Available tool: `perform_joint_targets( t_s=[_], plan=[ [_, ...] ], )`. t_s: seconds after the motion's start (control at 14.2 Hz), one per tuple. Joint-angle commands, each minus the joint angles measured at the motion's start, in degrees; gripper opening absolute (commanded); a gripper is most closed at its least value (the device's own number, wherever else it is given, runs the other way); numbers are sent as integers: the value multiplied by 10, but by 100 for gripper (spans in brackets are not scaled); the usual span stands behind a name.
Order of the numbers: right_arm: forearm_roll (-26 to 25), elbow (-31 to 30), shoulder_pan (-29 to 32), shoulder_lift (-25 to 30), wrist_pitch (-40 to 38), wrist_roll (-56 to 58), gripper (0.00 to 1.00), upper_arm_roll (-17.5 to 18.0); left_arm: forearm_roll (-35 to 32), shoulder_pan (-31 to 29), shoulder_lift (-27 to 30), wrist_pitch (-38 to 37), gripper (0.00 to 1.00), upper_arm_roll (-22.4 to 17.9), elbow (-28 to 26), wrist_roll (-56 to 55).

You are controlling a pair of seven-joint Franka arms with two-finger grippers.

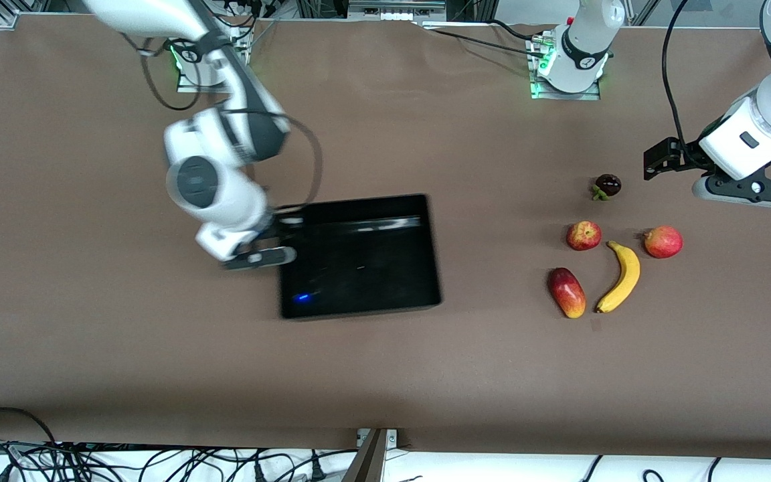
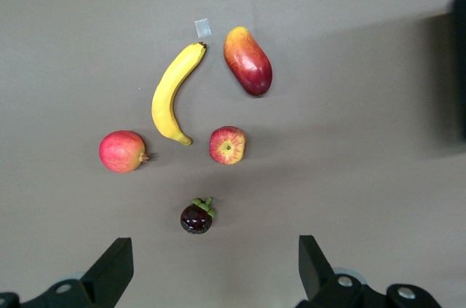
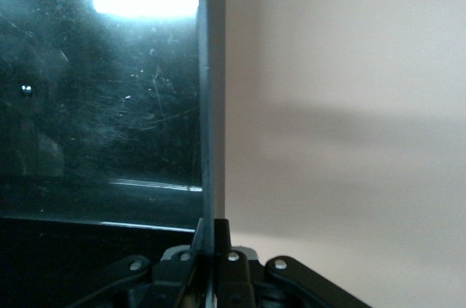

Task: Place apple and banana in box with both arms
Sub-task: 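Slide the black box toward the fruit with the right gripper, then release the box with the right gripper while the left gripper grasps the apple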

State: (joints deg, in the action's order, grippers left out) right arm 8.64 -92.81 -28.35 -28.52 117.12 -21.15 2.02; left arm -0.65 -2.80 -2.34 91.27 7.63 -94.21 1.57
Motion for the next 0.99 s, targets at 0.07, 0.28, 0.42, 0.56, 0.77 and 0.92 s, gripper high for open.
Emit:
perform_joint_targets(
  t_s=[0.07, 0.28, 0.42, 0.56, 0.77, 0.92],
  plan=[
    [24, 123, -68, -97, 9, -100, 0, -7, -1, -9, -6, -11, 100, 5, 10, 14],
    [25, 144, -115, -145, 87, -153, 0, -7, -1, -9, -11, -11, 100, 5, 8, 13],
    [23, 145, -145, -168, 130, -176, 0, -8, 1, -9, -17, -11, 100, 5, 6, 13],
    [23, 153, -154, -181, 146, -194, 0, -8, 1, -8, -46, -28, 100, 5, 7, 15],
    [23, 165, -167, -194, 148, -198, 0, -9, 2, -3, -101, -35, 100, 5, 10, 15],
    [19, 165, -167, -194, 148, -197, 40, -10, -4, -7, -124, -9, 100, 5, 4, 18]
  ],
)
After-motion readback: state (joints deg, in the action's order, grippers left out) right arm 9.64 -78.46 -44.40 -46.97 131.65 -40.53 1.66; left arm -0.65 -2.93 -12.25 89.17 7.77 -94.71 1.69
